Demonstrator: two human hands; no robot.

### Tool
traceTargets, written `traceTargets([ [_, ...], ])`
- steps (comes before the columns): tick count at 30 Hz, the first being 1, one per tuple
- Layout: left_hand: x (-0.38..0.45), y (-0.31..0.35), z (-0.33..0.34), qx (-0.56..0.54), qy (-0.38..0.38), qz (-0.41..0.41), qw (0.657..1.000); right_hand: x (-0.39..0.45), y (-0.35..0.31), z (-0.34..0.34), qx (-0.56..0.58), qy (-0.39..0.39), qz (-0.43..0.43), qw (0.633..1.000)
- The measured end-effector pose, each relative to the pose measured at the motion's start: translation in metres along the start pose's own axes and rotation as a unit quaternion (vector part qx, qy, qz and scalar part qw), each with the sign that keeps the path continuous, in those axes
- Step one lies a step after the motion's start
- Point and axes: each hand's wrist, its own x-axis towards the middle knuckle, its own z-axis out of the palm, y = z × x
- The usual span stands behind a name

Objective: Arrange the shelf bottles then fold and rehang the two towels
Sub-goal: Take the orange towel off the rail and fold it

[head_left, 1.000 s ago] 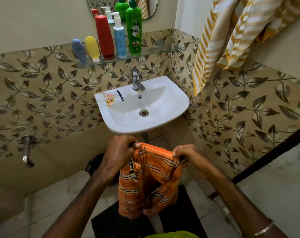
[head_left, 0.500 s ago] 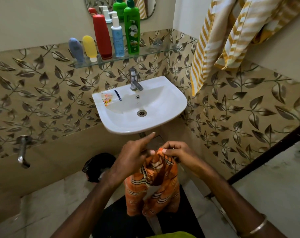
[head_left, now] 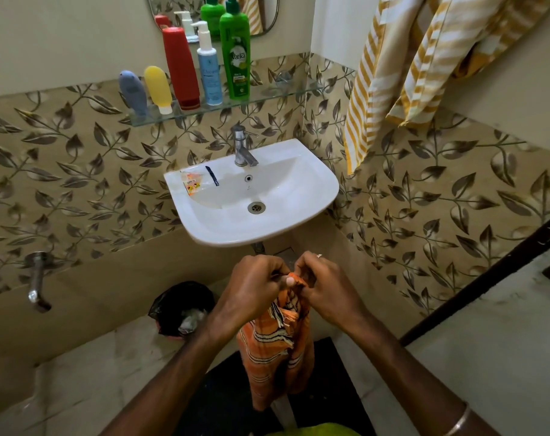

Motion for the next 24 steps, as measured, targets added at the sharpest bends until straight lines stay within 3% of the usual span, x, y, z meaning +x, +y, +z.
traceTargets([
  [5,-0.003,0.000,-0.009,-0.022,0.023,-0.015,0.999,-0.004,0.024,0.018,-0.092,0.043,0.008,0.995],
  [11,-0.004,-0.008,-0.019,-0.043,0.028,-0.042,0.998,-0.003,0.038,0.018,-0.067,0.046,0.051,0.995],
  [15,-0.006,-0.012,-0.022,-0.068,0.048,-0.061,0.995,-0.001,0.040,0.016,0.105,-0.003,0.137,0.985],
  [18,-0.004,-0.014,-0.030,-0.054,0.055,-0.059,0.995,-0.003,0.041,0.012,0.212,-0.067,0.155,0.962],
  [24,-0.004,-0.020,-0.048,-0.046,0.072,-0.070,0.994,-0.006,0.042,0.002,0.244,-0.213,0.125,0.938],
])
